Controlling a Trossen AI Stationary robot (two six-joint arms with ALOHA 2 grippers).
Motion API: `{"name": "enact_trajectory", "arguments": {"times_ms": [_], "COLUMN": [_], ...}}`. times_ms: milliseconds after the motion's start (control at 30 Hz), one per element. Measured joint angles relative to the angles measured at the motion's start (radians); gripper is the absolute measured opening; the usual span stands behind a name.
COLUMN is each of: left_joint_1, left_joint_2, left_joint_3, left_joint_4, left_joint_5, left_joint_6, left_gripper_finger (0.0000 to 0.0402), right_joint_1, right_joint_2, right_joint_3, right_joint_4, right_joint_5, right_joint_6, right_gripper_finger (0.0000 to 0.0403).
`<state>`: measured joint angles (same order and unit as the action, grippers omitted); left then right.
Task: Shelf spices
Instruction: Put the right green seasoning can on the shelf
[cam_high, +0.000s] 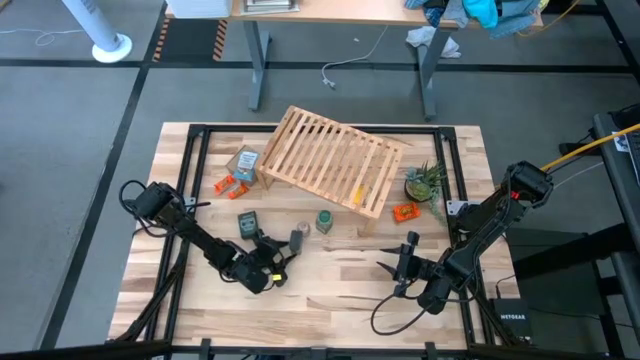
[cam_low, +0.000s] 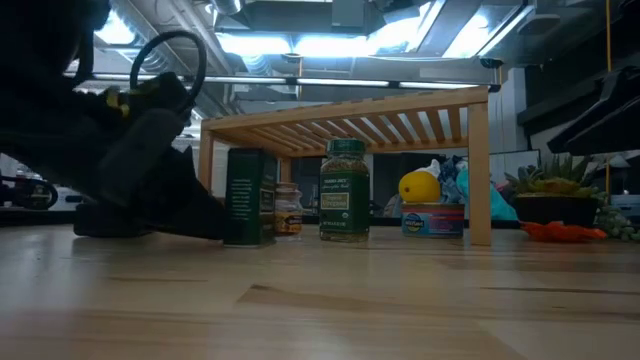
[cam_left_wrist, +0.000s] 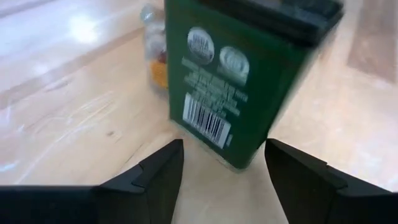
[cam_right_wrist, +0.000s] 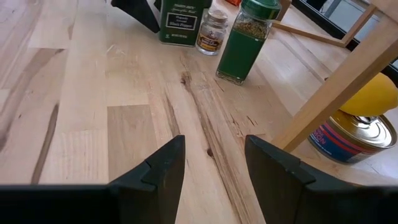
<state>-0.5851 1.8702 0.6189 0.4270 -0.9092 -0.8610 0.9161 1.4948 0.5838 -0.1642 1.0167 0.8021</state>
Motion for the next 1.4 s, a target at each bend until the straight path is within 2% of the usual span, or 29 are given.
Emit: {"name": "enact_trajectory", "arguments": {"times_ms": [200,433,600,733,933,1400], "left_joint_1": [-0.008,-0.036,-0.071,-0.089,-0.067,0.020], "left_joint_2": [-0.003,-0.002,-0.002,-0.002,-0.002,-0.002], "left_joint_3": [0.003,0.000,0.000,0.000,0.000,0.001], "left_joint_4": [-0.102,-0.141,-0.109,-0.023,0.085,0.083], "left_joint_5": [-0.025,-0.102,-0.135,-0.159,-0.164,-0.161], "left_joint_6": [-0.124,-0.150,-0.098,-0.017,0.084,0.079], "left_gripper_finger": [0.0219,0.0219,0.0219,0.0219,0.0219,0.0219], "right_joint_1": [0.000,0.000,0.000,0.000,0.000,0.000], "right_joint_2": [0.000,0.000,0.000,0.000,0.000,0.000], "right_joint_3": [0.000,0.000,0.000,0.000,0.000,0.000], "right_joint_4": [0.005,0.008,0.010,0.013,0.017,0.018], "right_joint_5": [0.000,0.000,0.000,0.000,-0.001,-0.009], "right_joint_6": [0.000,0.000,0.000,0.000,0.000,-0.001], "right_gripper_finger": [0.0172,0.0172,0.0172,0.0172,0.0172,0.0172]}}
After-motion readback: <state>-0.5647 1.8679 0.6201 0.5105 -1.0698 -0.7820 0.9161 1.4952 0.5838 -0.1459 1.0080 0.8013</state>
